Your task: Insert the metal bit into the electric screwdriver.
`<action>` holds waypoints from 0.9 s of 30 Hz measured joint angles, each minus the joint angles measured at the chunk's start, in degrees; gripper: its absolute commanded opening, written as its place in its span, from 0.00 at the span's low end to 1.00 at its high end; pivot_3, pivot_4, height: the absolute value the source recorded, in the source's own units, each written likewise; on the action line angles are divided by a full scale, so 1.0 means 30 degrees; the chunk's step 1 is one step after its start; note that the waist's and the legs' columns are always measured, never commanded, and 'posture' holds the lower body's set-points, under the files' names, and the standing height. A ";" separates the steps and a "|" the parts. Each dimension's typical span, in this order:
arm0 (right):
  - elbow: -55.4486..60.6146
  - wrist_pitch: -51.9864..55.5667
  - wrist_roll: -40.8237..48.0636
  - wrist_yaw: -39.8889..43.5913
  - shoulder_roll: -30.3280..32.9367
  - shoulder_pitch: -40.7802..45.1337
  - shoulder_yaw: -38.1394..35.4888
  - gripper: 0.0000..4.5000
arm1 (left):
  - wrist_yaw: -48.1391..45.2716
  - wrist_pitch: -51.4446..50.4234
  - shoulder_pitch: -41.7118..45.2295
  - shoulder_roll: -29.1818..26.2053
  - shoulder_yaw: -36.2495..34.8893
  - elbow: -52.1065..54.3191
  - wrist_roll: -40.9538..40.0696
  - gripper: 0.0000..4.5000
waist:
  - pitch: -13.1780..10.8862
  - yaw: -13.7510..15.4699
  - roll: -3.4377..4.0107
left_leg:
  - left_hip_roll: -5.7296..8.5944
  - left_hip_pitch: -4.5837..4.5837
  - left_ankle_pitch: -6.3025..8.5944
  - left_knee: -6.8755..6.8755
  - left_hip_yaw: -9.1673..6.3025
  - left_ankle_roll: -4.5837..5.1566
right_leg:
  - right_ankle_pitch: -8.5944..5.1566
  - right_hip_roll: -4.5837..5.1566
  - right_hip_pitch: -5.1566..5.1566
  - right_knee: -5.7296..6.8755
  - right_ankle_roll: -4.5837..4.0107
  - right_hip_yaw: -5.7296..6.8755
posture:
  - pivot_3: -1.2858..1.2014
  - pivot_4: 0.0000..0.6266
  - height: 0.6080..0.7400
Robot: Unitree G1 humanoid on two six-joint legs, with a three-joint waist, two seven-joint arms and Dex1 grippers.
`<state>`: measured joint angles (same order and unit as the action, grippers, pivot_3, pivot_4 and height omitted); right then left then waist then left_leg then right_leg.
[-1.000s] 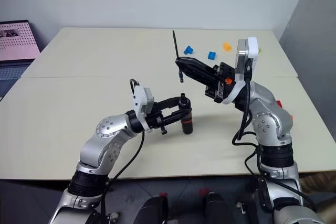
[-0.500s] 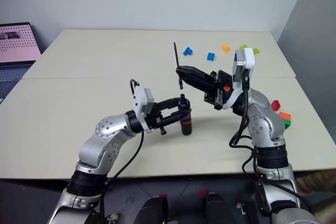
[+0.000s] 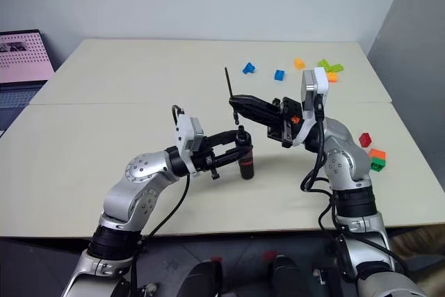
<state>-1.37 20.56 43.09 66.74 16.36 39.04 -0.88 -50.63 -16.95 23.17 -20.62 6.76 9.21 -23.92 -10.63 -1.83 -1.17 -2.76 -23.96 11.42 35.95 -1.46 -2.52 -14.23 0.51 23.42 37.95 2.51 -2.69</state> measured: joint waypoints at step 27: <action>-0.2419 -0.0580 -0.1207 0.1629 0.0134 0.0702 0.0044 0.00 | -0.0093 -0.0029 -0.0014 -0.0253 0.0004 0.0062 -0.0120 0.36 | 0.0000 -0.0002 0.0000 | 0.0000 0.0004 0.0000 -0.0003 0.0001 0.0000 | -0.0001 0.0000 -0.0001 -0.0002 -0.0001 0.0001 | 0.52 0.24 1.00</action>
<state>-8.63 18.82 39.47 71.63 16.76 41.15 -0.75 -50.91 -17.04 23.13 -21.38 6.78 9.39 -24.28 -10.63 -1.83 -1.17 -2.76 -23.95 11.42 35.94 -1.46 -2.53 -14.24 0.51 23.41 37.94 2.50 -2.69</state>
